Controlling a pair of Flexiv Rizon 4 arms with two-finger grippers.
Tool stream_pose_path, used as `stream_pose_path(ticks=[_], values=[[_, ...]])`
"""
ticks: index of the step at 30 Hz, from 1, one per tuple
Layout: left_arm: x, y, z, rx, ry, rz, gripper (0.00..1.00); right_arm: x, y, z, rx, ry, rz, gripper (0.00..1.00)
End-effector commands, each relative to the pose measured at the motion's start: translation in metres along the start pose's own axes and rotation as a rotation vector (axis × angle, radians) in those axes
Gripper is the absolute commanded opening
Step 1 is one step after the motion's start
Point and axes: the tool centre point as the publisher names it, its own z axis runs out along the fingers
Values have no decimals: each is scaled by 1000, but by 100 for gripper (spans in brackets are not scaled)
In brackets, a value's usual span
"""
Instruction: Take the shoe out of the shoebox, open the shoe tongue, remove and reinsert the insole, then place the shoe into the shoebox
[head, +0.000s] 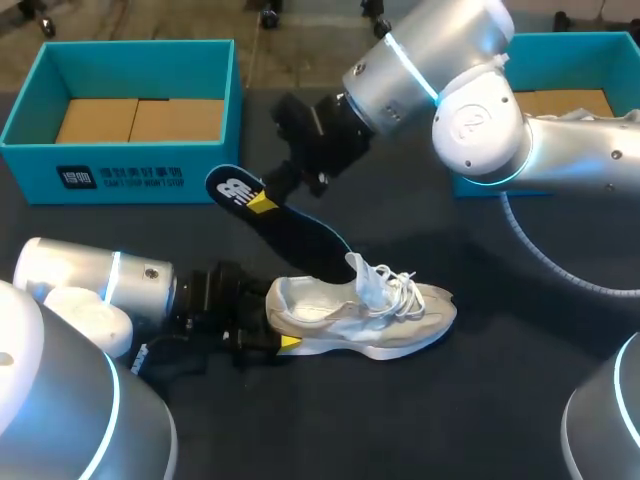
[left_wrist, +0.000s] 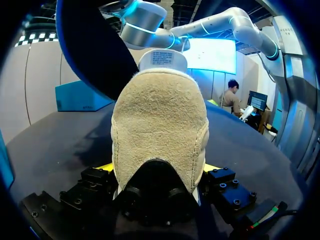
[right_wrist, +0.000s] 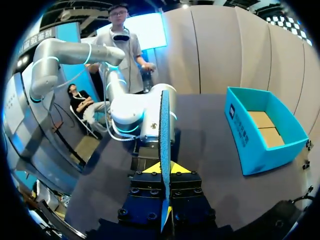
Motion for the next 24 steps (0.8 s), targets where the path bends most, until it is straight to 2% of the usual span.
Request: stream_pose_path(ticks=[1,7,10,15,21,24], values=[[1,1,0,-1,-2,-1,0,2,0,0,1,-5,1,0],[1,1,0,-1,-2,-1,0,2,0,0,1,-5,1,0],[1,1,0,-1,-2,-1,0,-6,18,-5,-80,-3,-18,0],[1,1,0,-1,-2,-1,0,-12,46,-19,-159,35,-4,0],[1,1,0,-1,-2,-1,0,-9,72,-41,-287,7,34,0],[1,1,0,-1,-2,-1,0,-6,81,-52,-351,28,43,0]])
